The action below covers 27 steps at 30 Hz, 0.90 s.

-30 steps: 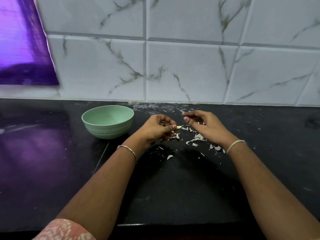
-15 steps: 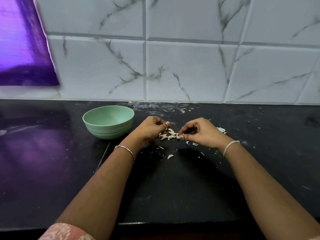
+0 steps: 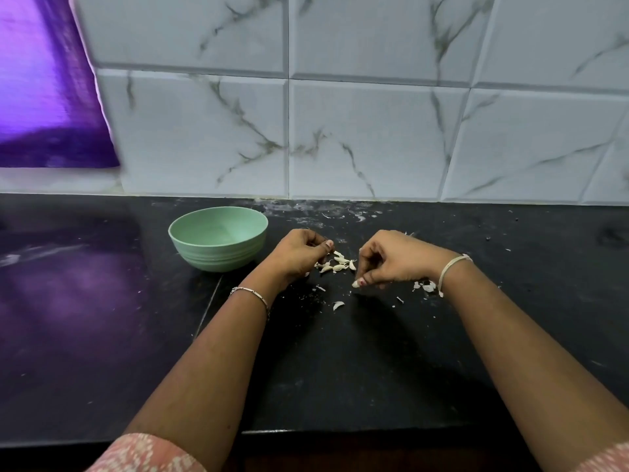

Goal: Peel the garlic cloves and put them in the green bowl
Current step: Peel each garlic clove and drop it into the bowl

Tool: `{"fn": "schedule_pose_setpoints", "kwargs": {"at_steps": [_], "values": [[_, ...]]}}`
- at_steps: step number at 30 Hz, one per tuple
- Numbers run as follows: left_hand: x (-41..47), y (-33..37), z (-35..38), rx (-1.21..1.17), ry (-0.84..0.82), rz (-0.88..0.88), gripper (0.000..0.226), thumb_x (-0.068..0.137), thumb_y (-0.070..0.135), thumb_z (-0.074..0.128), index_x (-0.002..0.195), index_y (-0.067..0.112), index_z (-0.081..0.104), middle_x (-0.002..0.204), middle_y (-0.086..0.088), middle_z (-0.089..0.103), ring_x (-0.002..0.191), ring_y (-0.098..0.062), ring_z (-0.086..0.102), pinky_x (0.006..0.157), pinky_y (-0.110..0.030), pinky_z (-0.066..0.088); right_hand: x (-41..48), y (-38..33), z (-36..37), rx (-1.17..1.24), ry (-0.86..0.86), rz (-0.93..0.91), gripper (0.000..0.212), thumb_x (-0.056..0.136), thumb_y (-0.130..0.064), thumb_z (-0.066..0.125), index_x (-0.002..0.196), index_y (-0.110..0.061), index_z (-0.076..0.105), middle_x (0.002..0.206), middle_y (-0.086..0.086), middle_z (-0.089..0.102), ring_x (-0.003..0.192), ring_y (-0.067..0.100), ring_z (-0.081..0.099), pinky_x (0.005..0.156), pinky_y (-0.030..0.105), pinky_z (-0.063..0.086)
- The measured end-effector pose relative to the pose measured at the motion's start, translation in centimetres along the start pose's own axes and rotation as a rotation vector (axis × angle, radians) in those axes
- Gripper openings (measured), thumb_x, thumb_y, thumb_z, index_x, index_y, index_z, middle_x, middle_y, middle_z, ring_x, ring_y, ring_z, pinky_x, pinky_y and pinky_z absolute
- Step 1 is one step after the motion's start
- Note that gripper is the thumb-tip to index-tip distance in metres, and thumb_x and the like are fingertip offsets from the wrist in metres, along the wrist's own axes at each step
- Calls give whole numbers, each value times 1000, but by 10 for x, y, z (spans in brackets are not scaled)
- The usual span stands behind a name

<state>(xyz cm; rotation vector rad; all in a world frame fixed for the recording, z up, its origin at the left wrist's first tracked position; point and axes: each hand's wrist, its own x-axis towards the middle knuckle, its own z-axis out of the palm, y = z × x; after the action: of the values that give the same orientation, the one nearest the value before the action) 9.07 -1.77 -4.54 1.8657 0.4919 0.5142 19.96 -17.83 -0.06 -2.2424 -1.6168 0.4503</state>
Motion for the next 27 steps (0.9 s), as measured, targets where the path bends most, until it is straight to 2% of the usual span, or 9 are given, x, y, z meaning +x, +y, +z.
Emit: {"fn": "schedule_pose_setpoints", "kwargs": {"at_steps": [2,6,10,12,14,16,20,24,27], "values": [[2,-3,-1,-9,3,-4,22,95,22,62,74,15,61,55,2,56,39,-8,37,42,-18,28,-1,-11,-12,-114,36,-17,8,83,-21,75,84,-15,70,73,-12,66,65,0,59,59,5,40],[5,-5,-3,12,17,-5,23,95,24,63,75,13,62,60,-1,57,41,-8,39,44,-19,31,-7,-38,-46,-209,98,-58,7,90,-19,67,88,-19,61,86,-7,63,78,7,57,61,14,36],[8,-8,-3,32,36,-12,23,95,25,62,74,14,64,63,-2,60,45,-11,41,47,-21,32,-12,-59,-67,-296,168,-107,6,86,-20,71,85,-17,66,73,-10,65,62,2,58,58,16,39],[9,-9,-3,7,39,-7,22,94,24,63,74,15,64,67,-5,62,49,-14,42,49,-23,33,-2,-53,-49,-388,108,-73,10,82,-22,75,77,-20,66,69,-10,64,62,3,57,60,20,40],[10,-10,-4,9,50,3,22,94,23,63,74,15,64,63,-3,61,46,-14,41,48,-23,33,12,-39,-15,-501,-63,-4,14,80,-22,77,72,-21,65,65,-8,62,59,5,55,62,23,41],[9,-10,-2,37,55,15,22,94,23,63,74,15,64,58,1,58,43,-12,41,46,-22,34,19,-32,-3,-522,-150,34,11,81,-19,76,77,-14,68,65,-4,65,51,2,54,59,24,42],[12,-11,-2,52,56,19,21,94,24,63,76,14,65,66,-3,62,42,-13,41,47,-22,33,17,-43,-32,-473,-65,-30,6,84,-17,73,82,-12,70,58,-14,61,53,0,54,53,17,40],[12,-9,-1,45,64,18,9,90,21,68,87,15,62,68,-1,61,46,-8,47,50,-23,37,19,-38,-27,-277,4,-70,12,88,-13,69,79,-17,63,69,-6,64,49,-3,55,52,12,42],[8,-7,1,21,-1,28,32,83,5,69,109,17,54,88,-3,60,69,-16,57,65,-33,50,22,-9,-6,45,218,-68,3,92,-12,64,89,-13,62,84,1,67,58,4,62,58,21,52]]}}
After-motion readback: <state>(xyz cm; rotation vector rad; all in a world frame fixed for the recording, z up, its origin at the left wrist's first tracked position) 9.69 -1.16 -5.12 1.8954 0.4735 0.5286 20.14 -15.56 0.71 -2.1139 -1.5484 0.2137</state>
